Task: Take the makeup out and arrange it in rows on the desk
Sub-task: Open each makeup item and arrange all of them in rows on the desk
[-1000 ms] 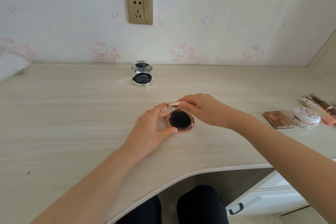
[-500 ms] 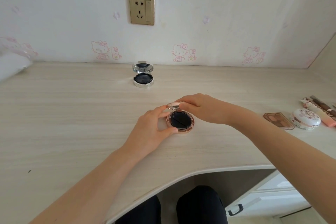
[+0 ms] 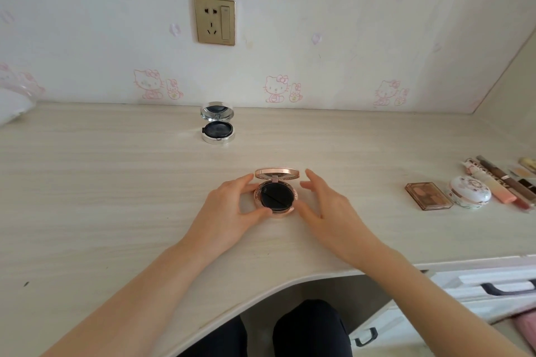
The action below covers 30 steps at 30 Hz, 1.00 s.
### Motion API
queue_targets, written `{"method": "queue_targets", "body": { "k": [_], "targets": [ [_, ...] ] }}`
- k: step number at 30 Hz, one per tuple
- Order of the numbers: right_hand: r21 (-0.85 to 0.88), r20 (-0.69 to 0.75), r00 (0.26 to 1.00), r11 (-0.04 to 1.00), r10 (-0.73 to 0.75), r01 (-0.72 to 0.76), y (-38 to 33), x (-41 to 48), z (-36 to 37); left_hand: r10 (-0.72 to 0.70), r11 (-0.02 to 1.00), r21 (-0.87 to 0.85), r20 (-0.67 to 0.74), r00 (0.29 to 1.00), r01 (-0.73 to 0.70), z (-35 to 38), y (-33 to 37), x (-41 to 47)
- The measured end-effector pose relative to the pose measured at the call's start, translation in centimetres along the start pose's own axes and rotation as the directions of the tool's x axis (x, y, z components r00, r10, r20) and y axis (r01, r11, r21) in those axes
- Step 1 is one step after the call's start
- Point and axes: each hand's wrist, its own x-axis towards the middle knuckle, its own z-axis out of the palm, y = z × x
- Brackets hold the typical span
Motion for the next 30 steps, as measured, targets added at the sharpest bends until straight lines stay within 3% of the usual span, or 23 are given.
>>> {"method": "queue_targets", "body": {
  "k": [5, 10, 15, 21, 30],
  "targets": [
    [-0.148, -0.053, 0.995, 0.986, -0.088, 0.079, -0.2, -1.6, 1.5, -0.013, 1.0, -0.001, -0.048, 0.999, 0.013, 0.2, 0.1, -0.2],
    [-0.303, -0.051, 0.982, 0.94, -0.18, 0.157, -0.9, -1.2, 1.8, 0.067, 0.997, 0.055, -0.068, 0.995, -0.063, 0.0, 0.3, -0.6],
    [-0.348, -0.058, 0.984, 0.927, -0.169, 0.139, -1.0, -0.5, 2.0, 0.055, 0.988, 0.146, -0.017, 0.998, -0.052, 0.1, 0.3, -0.6],
    [-0.365, -0.054, 0.986, 0.922, -0.157, 0.127, -0.9, 1.2, 2.0, 0.133, 0.945, 0.298, 0.033, 0.991, -0.137, 0.2, 0.0, 0.6],
    [-0.522, -0.026, 0.994, 0.849, -0.109, 0.08, -0.6, 6.9, 2.2, 0.168, 0.855, 0.495, 0.019, 0.986, -0.156, 0.1, -0.2, 5.5]
  ]
}}
